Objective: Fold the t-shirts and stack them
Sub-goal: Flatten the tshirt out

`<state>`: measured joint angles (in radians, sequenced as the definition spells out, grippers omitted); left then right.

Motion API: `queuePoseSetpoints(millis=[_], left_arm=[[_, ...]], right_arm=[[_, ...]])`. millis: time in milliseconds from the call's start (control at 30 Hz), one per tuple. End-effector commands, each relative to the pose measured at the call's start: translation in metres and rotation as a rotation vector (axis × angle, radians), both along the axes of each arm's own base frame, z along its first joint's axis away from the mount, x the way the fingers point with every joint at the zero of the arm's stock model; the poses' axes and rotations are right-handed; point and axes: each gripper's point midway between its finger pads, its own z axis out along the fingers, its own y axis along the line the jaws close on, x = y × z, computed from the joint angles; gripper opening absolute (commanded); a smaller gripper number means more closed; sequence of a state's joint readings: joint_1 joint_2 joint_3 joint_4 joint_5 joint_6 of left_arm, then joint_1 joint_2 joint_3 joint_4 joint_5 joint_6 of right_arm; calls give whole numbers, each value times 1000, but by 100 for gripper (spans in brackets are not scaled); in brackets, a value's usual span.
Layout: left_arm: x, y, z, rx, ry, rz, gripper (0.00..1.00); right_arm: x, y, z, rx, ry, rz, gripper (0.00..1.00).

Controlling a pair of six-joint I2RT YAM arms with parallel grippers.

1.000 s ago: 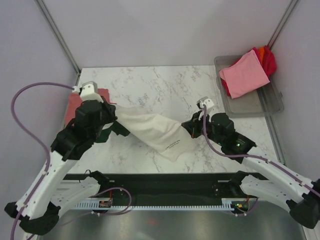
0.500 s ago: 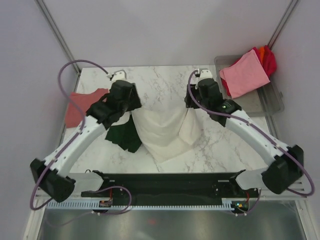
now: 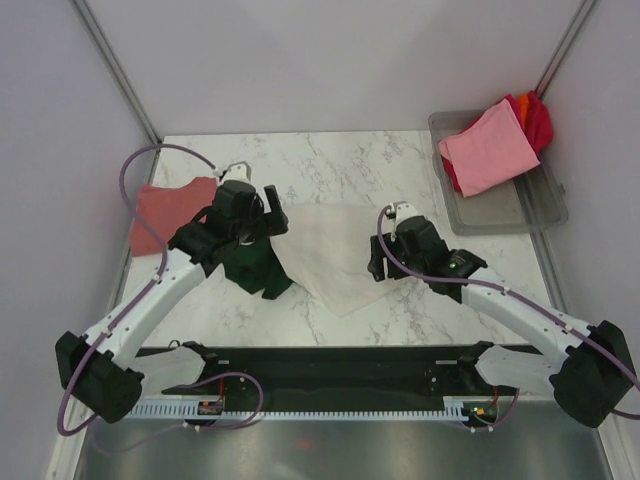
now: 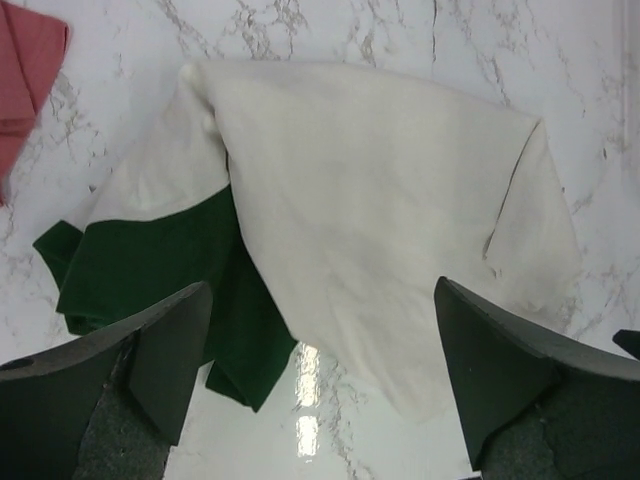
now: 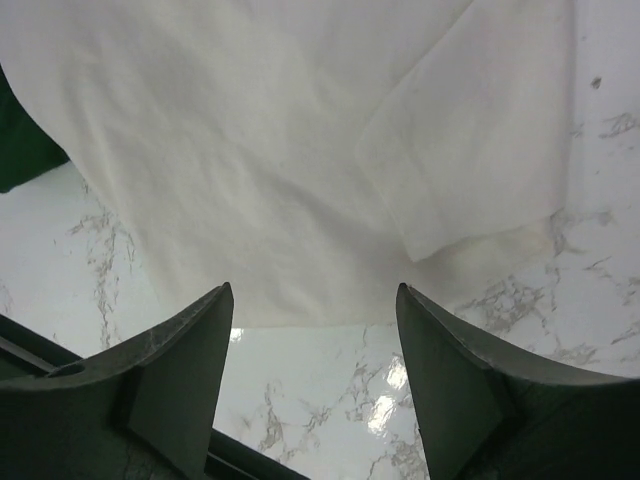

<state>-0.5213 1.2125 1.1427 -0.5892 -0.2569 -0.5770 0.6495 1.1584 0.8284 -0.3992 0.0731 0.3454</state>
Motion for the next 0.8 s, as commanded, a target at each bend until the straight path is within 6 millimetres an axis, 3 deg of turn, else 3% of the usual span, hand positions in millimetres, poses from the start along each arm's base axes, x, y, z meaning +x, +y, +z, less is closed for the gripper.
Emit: queuePoseSetpoints(millis=[0,200,400,600,667,767], left_arm=[[-20,-1,-13,-55,-18,-47,100],[-40,15,-26,-130,-138,-15,100],[-34,24,-37,-80,-160,15,100],[-31,21,-57,-89,-201,-6,97],[-33,24,-73,-54,-193,-18,97],[-34,29,-83,-17,-192,-18,97]], right_arm=[[-20,9,-7,90,28,14,74],[-56,17,-35,149,86,79,78],[-75,24,-62,139,127,118,73],[-73,32,-74,98,120,112,76],[-75,35,-79,81,123,116,82],[-74,38,-88,50,120,114,85]])
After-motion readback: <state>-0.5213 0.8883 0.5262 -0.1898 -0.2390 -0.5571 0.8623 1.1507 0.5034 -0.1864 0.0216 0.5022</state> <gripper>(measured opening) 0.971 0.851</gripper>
